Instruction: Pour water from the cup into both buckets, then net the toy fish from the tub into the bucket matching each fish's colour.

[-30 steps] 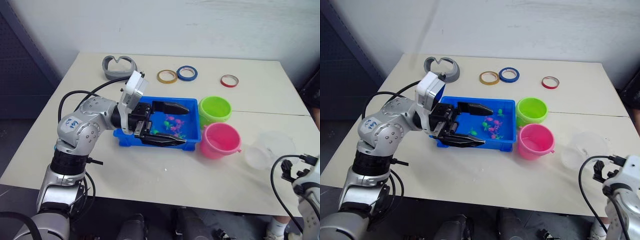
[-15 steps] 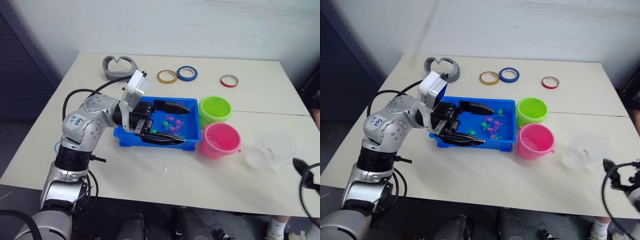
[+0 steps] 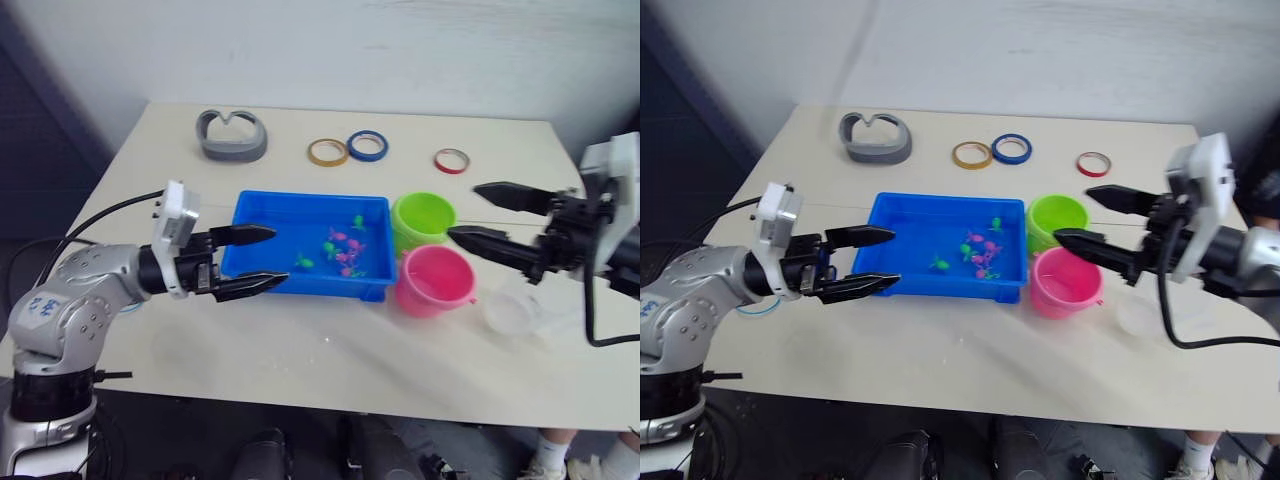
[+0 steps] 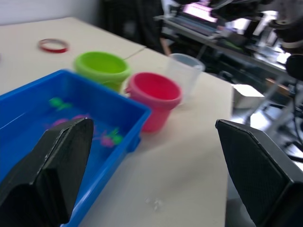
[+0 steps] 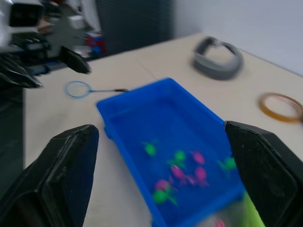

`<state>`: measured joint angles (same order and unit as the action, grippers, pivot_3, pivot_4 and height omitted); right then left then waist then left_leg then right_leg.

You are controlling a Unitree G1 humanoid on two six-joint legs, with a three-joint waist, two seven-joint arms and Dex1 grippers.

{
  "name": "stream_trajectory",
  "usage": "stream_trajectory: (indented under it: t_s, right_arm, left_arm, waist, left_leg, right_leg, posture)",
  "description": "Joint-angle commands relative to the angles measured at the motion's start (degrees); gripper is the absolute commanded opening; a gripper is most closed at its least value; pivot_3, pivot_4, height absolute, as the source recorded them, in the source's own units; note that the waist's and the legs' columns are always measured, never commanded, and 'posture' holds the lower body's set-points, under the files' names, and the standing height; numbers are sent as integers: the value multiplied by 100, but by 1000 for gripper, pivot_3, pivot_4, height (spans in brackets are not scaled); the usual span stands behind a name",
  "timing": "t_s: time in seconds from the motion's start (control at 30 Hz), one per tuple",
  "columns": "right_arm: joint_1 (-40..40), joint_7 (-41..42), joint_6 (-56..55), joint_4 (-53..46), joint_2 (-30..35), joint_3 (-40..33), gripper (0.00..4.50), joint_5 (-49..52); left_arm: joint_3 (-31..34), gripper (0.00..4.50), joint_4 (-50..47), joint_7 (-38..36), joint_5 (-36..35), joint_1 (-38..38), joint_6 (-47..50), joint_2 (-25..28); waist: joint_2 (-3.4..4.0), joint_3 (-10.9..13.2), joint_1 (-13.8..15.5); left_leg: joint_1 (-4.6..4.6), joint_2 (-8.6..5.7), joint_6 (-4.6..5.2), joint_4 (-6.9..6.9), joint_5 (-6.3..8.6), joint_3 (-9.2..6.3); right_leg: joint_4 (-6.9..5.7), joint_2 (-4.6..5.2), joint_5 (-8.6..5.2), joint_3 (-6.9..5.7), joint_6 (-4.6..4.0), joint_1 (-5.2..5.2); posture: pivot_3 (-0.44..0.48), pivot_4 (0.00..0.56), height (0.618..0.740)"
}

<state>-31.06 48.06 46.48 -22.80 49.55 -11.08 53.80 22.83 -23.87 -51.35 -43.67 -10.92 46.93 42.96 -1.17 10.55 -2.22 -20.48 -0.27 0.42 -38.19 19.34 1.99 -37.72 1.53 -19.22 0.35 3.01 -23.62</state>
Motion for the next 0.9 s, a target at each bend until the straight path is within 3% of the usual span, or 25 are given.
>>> stream_trajectory:
  t_s: [0.03, 0.3, 0.47, 0.53, 0.6, 0.7, 0.77, 0.9]
  right_arm:
    - [-650, 731, -570, 382, -421, 876, 4466, -528]
    - [-1219, 1742, -1318, 1316, -1082, 1612, 4466, -1272]
    - [-1149, 1904, -1500, 1401, -1255, 1666, 4466, -1514]
    - [-1071, 1893, -1580, 1372, -1276, 1640, 4466, -1611]
    - [-985, 1865, -1626, 1307, -1262, 1592, 4466, -1675]
    - [-799, 1733, -1618, 1126, -1207, 1465, 4466, -1727]
    - [-618, 1592, -1566, 926, -1160, 1380, 4466, -1730]
    - [-297, 1311, -1418, 487, -1088, 1218, 4466, -1671]
  left_arm:
    - [1376, 4500, -655, 415, -64, 1196, 19, -60]
    - [3499, 4500, -1556, 504, -83, 4140, -547, -1046]
    - [3726, 4500, -1094, 404, 200, 4778, -1037, -1154]
    - [3601, 4500, -792, 267, 397, 4824, -1197, -905]
    - [3429, 4500, -424, 183, 577, 4631, -1250, -442]
    - [2739, 4500, 764, 66, 1300, 3857, -1619, 738]
    - [1941, 4500, 1776, 8, 1677, 2970, -1779, 1428]
    - [227, 4500, 3547, -323, 2337, 957, -2032, 2047]
  waist:
    - [-5, 3, 13]
    - [-13, -1, 132]
    - [-10, 0, 180]
    - [-10, 0, 172]
    - [-10, 0, 169]
    - [-7, 2, 217]
    - [-6, 2, 199]
    - [0, 5, 106]
  left_leg:
    - [-2, 0, 7, 2, 5, 1]
    - [-29, -9, 54, -5, 37, -14]
    - [-28, -9, 54, -2, 41, -17]
    - [-25, -9, 57, 1, 44, -17]
    - [-21, -8, 60, 7, 48, -19]
    - [-19, -8, 63, 10, 49, -26]
    - [-21, -8, 56, 13, 44, -27]
    - [-30, -11, 56, 17, 44, -14]
  right_leg:
    - [1, 3, -1, -1, -1, -2]
    - [53, 25, -1, -20, -2, 13]
    - [75, 25, -3, -24, -6, 13]
    - [73, 24, -4, -24, -8, 12]
    - [70, 21, -7, -27, -15, 11]
    - [59, 25, -10, -38, -22, 10]
    - [44, 40, -16, -58, -32, 8]
    - [34, 57, -17, -69, -36, -4]
  posture:
    - [0, 150, 740]
    - [0, 150, 740]
    - [0, 150, 740]
    - [0, 150, 740]
    - [0, 150, 740]
    - [0, 150, 740]
    - [0, 150, 740]
    - [0, 150, 740]
